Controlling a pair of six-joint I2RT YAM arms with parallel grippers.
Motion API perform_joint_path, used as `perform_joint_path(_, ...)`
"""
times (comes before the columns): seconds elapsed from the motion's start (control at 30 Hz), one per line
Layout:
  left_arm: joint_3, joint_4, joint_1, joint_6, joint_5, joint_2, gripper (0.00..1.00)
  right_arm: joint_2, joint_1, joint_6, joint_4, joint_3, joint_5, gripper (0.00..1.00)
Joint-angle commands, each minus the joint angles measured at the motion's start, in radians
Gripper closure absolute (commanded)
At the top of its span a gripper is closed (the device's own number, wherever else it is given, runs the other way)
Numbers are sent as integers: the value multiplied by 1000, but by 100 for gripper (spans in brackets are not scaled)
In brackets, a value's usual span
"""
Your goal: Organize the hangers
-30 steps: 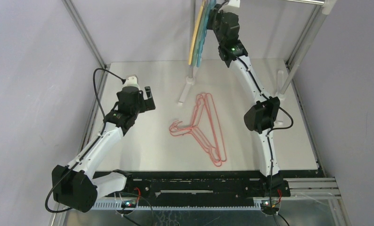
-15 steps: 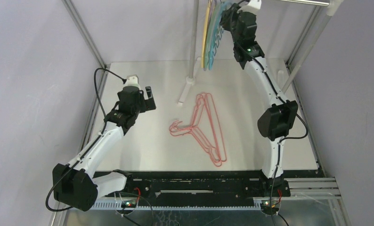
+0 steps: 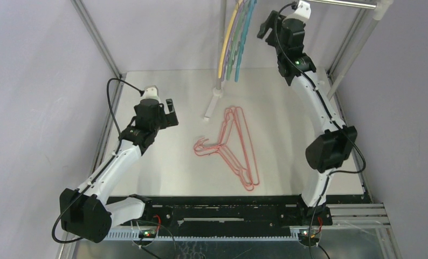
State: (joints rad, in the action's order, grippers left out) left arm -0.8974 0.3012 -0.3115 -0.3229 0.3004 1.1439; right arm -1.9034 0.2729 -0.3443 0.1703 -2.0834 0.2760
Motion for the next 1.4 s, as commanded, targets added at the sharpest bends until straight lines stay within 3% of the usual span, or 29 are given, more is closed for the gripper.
perform_joint_path(0.0,1,-17,5,-7,-6,-34,1,231,41,23,108,230,57,10)
perform_joint_path(0.07,-2,-17,5,-12,-17,-33,1,346,71,38,106,391,70,4)
perform_joint_path(0.2,3,-21,6,-41,-51,-20,1,537,128,25,250,625,25,4)
perform_joint_path(0.4,26,-42,5,-75,-102,-3,0,741,249,17,479,840,-67,7)
perform_joint_path(0.57,38,-47,6,-101,-112,19,1,804,397,50,536,974,-131,13)
perform_joint_path(0.73,71,-72,5,-151,-126,21,1,711,521,83,486,1058,-239,17)
perform_joint_path(0.93,93,-72,-1,-177,-132,10,1,510,557,108,362,1066,-359,33)
perform_joint_path(1.37,104,-18,-4,-155,-113,-22,1,260,560,127,247,1066,-351,43)
